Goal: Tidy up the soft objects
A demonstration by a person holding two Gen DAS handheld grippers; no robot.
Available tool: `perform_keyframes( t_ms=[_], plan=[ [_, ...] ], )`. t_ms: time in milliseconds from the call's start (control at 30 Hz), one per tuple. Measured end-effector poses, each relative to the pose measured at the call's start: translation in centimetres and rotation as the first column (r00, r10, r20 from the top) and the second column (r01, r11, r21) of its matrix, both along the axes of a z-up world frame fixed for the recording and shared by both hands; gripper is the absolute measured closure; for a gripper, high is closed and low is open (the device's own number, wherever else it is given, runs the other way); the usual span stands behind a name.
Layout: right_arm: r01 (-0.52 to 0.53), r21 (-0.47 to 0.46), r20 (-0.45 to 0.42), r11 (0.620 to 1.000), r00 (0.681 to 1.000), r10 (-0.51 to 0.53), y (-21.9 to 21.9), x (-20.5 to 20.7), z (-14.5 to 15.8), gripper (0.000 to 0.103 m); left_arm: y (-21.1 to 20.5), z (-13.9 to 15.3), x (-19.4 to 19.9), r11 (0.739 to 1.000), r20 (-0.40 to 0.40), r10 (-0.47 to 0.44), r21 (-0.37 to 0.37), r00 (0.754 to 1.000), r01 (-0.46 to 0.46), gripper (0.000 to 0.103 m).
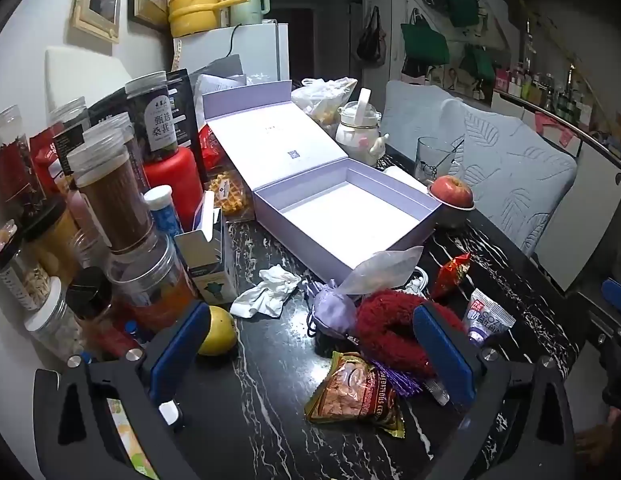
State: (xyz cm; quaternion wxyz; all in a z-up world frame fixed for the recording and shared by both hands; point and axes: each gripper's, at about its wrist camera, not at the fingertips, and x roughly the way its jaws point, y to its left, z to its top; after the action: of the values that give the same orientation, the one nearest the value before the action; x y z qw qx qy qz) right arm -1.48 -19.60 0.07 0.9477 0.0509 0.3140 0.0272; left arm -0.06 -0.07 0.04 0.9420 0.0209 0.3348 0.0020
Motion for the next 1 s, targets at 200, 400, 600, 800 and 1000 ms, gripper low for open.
perform_keyframes(
  t_ms=[200,400,600,800,1000],
  plan=[
    [-0.001,-0.008,0.001,1.000,1.000,0.001,-0.1,-0.1,0.2,0.000,0.3,0.2,-0.1,0.999,-0.006,-0.014,-0.049,1.000,0.014,0.000],
    [0.003,-0.010,0.006,1.000,1.000,-0.003,-0.1,-0.2,1.0,0.000,-0.2,0.2,0.1,0.998,-0.006,-0.025,-0.049,1.000,0.025,0.000],
    [0.002,-0.013,0.009,1.000,1.000,-0.002,0.0,-0.2,0.8,0.000,0.2,0.5,-0.1,0.998,-0.007,-0.026,-0.063,1.000,0.026,0.000],
    [-0.006,-0.013,0.013,1.000,1.000,0.006,0.0,-0.5,0.6,0.000,0.5,0.7,-0.3,0.997,-0.009,-0.028,-0.075,1.000,0.027,0.000],
    [-0.004,-0.016,0.018,1.000,1.000,0.004,0.1,-0.8,0.7,0.000,0.3,0.5,-0.9,0.997,-0.011,-0.028,-0.077,1.000,0.027,0.000]
  ],
)
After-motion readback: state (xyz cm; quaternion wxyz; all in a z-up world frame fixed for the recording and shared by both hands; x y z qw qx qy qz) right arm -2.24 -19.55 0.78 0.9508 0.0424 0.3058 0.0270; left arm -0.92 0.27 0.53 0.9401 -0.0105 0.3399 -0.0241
